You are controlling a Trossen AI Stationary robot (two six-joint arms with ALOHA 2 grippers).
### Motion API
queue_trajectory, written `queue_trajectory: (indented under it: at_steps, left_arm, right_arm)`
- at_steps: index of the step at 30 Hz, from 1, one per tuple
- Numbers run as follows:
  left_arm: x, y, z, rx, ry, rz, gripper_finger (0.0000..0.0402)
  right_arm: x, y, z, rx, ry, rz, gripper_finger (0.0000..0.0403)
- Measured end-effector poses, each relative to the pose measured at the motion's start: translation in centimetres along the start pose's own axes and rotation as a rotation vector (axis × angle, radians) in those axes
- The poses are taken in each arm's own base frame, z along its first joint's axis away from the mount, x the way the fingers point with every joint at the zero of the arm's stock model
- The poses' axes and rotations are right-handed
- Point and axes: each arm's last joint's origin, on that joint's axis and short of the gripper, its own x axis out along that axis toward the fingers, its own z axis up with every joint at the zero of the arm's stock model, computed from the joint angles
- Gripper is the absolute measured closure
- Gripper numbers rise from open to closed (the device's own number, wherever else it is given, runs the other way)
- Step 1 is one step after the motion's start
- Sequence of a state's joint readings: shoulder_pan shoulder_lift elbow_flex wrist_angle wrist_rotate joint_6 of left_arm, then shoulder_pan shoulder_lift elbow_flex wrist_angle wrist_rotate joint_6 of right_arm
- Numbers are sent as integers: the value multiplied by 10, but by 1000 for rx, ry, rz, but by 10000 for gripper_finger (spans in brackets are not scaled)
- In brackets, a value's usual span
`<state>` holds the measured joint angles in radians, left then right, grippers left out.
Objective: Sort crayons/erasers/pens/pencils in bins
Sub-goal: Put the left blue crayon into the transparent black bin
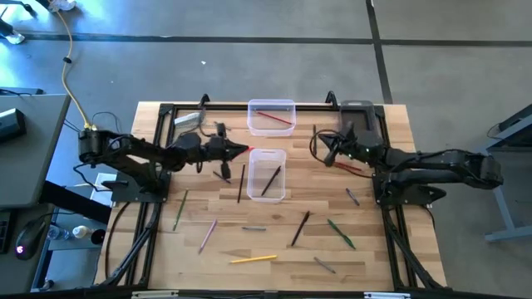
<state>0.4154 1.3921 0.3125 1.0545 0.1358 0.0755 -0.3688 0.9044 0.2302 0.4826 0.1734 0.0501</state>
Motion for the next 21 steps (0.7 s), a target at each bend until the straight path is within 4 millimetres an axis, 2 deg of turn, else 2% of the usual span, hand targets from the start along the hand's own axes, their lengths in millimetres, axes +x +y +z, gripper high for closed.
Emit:
queue_trajectory:
  at_steps: [5, 9, 13, 17, 21]
  left_arm:
    - [14, -6, 24, 43, 182, -10, 401]
    - [6, -13, 50, 62, 389, 3, 401]
    - [-8, -18, 65, 74, 658, 7, 401]
    - [-18, -19, 68, 46, 858, 15, 401]
    - [-23, -21, 56, 31, 1044, -26, 401]
  right_arm:
    - [-5, 7, 4, -38, -28, 47, 402]
    - [-11, 13, 8, -79, -57, 110, 402]
    - [-16, 15, 10, -107, -72, 144, 402]
    - [-19, 14, 12, -121, -79, 142, 403]
    - [-19, 14, 11, -134, -72, 142, 403]
